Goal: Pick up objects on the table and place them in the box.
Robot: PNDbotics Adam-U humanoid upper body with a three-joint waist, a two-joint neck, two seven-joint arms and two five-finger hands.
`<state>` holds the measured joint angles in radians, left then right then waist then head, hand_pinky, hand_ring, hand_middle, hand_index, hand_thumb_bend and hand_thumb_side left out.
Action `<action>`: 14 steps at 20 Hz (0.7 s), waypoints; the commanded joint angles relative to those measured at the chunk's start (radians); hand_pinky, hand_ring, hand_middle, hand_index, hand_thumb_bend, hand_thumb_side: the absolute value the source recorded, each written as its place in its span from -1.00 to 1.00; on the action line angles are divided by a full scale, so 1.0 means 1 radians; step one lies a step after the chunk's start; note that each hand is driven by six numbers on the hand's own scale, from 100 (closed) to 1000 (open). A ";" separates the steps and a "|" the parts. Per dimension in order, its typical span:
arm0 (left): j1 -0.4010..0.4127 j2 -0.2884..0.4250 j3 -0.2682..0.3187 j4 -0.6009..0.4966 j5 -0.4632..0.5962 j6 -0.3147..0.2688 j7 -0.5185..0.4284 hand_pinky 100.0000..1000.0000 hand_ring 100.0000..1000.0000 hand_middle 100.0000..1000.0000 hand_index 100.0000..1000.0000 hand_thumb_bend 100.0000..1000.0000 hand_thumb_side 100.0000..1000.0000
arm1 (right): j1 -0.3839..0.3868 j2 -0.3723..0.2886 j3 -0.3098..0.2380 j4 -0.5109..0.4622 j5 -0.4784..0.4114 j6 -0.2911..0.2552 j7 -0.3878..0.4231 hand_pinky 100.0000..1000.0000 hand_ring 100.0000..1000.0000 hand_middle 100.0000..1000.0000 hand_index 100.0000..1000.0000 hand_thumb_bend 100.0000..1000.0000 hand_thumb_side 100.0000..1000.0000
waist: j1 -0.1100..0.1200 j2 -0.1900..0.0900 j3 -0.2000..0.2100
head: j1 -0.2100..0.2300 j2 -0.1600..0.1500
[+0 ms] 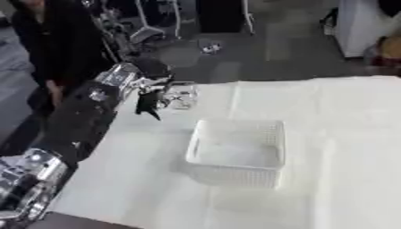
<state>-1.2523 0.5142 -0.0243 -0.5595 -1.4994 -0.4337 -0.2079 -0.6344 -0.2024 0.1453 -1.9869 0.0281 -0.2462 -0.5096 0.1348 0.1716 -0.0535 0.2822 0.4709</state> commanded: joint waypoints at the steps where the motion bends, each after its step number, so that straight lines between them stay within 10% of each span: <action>1: -0.019 0.052 -0.012 -0.040 0.029 -0.019 0.001 -1.00 -1.00 -1.00 -0.89 -1.00 -0.59 | -0.001 -0.015 -0.004 -0.013 0.006 0.004 0.001 -0.22 -0.02 0.08 0.70 -1.00 1.00 | 0.000 -0.027 0.004 | -0.005 0.003; 14: -0.016 0.101 -0.048 -0.086 0.099 -0.072 -0.031 -1.00 -1.00 -1.00 -0.89 -1.00 -0.61 | 0.003 -0.020 -0.006 -0.013 0.010 0.005 -0.003 -0.22 -0.02 0.08 0.70 -1.00 1.00 | 0.004 -0.034 0.010 | -0.036 -0.016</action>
<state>-1.2508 0.5710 -0.0664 -0.6199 -1.4146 -0.4946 -0.2354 -0.6258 -0.2116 0.1449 -1.9869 0.0350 -0.2455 -0.5108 0.1408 0.1636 -0.0470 0.2565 0.4680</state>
